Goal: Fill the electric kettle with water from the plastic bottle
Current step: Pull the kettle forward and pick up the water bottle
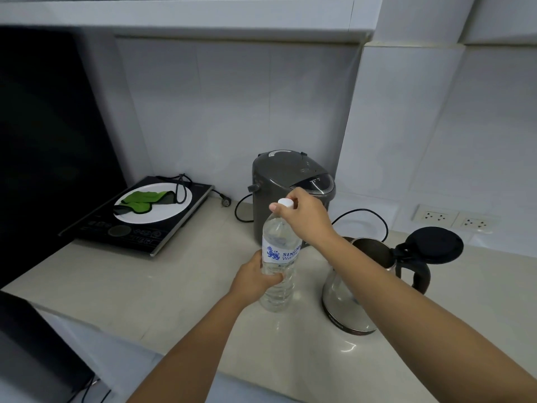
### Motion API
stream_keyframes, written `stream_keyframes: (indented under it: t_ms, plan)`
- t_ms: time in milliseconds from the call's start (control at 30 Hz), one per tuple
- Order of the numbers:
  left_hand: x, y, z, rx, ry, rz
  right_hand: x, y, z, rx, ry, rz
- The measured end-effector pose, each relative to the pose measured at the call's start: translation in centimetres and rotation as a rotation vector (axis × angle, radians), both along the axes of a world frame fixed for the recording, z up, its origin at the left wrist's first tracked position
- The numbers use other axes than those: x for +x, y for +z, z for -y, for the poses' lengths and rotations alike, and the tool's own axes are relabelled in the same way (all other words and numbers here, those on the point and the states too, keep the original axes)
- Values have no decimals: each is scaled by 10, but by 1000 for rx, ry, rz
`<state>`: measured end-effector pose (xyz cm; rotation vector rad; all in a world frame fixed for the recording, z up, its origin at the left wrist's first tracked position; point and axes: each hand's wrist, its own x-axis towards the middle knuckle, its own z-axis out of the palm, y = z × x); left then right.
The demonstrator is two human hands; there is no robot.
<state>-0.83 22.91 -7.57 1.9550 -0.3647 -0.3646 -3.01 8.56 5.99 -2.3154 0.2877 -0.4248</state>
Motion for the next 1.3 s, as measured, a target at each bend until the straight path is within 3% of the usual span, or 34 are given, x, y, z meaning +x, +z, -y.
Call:
stream_keyframes:
  t_ms: [400, 500, 633, 733, 1300]
  plan:
    - [-1, 0, 1, -37, 1, -13, -2, 17, 16, 60, 380, -154]
    - [-1, -2, -1, -49, 2, -14, -1, 15, 9, 8, 357, -117]
    - [-2, -2, 0, -63, 3, -14, -3, 9, 7, -181, 135, 60]
    - [-2, -3, 0, -66, 10, -15, -5, 8, 8, -192, 40, 89]
    - [-2, -6, 1, -83, 15, -21, -9, 11, 16, -360, 298, -1]
